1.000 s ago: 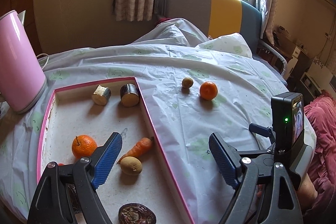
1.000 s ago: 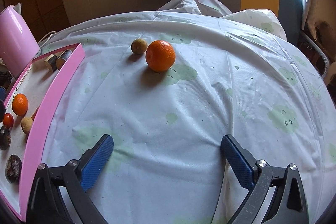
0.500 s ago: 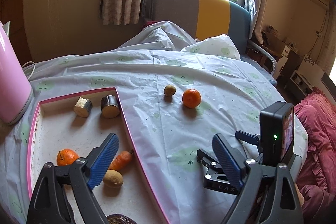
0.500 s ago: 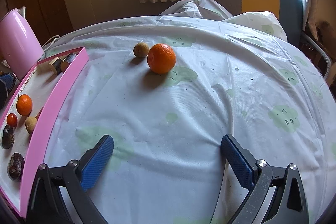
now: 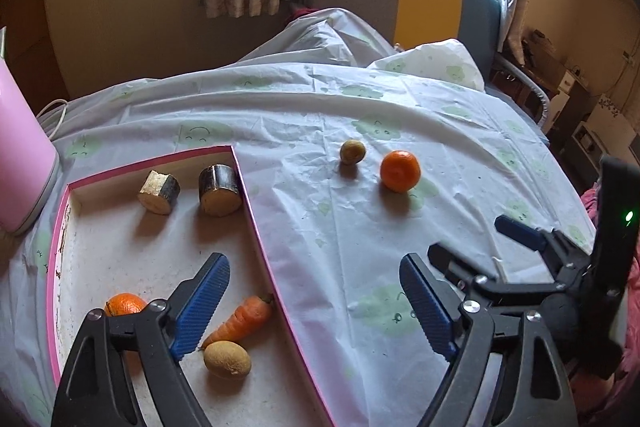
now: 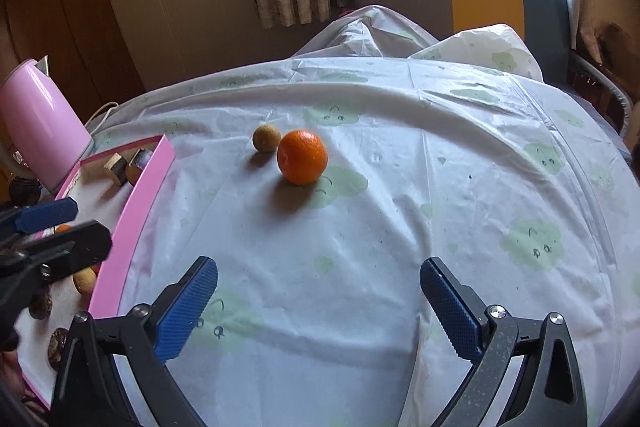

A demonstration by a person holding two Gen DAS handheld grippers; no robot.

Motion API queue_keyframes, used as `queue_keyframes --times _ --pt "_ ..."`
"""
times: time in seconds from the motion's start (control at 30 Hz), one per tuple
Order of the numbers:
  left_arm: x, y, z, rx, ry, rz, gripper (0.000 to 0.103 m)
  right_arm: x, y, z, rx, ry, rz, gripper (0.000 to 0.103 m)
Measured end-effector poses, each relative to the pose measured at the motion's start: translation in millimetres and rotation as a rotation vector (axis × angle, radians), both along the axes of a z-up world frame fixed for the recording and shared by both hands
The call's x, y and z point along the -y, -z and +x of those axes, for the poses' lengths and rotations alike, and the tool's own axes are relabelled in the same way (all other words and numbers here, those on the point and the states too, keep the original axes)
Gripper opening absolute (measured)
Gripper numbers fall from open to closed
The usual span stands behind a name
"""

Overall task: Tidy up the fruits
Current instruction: 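Grasp the mandarin orange on the sheet with the right gripper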

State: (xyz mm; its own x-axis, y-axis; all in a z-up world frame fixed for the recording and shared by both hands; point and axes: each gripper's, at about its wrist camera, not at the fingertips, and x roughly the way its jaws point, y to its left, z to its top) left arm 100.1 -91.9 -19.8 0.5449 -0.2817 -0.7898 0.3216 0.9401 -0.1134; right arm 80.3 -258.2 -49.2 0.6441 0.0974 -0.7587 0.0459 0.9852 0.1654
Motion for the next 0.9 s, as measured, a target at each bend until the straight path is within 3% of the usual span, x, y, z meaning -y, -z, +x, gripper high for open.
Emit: queue_keyframes --times 0.1,0.27,0.37,0.6,0.7,0.77,0.9 --pt "0 0 3 -0.01 -0.006 -0.013 0.081 -1 -6 15 0.01 -0.017 -0.006 0.099" --pt "-6 3 7 -0.042 -0.031 -0.044 0.079 -7 -8 41 0.015 -0.049 -0.009 0.093" --pt "-11 5 8 -0.057 -0.04 -0.06 0.066 -10 -9 54 0.019 -0.066 -0.013 0.093" --pt "-21 2 9 -0.069 -0.056 -0.09 0.064 -10 5 87 -0.025 -0.051 0.0 0.092" --pt "-23 3 8 -0.082 -0.063 -0.09 0.061 -10 13 97 -0.046 -0.044 -0.01 0.077" --pt "-22 2 6 -0.087 -0.049 -0.086 0.051 -12 19 100 -0.08 -0.053 -0.037 0.039" --pt "-20 0 4 -0.093 -0.029 -0.102 0.045 -6 15 83 -0.079 -0.059 -0.02 0.037"
